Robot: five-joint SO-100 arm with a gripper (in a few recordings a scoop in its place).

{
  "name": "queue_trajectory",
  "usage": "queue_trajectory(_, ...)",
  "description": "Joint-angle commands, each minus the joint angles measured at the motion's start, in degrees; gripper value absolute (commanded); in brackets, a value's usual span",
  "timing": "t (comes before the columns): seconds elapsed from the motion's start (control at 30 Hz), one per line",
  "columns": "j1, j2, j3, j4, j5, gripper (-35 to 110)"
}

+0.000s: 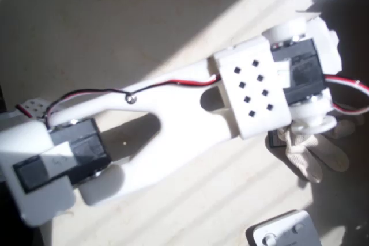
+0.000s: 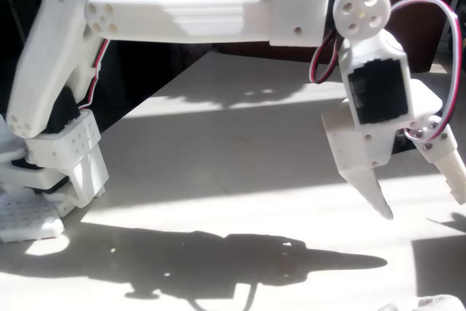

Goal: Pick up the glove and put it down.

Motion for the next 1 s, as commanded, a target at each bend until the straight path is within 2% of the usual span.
queue_trajectory(0.0, -0.2, 0.4, -0.8, -0.6, 0.2, 11)
queue_trajectory(0.13, -0.2, 0.4, -0.8, -0.7, 0.2, -1)
queue_trajectory(0.97, -0.1, 0.4, -0.5, -0.6, 0.4, 1)
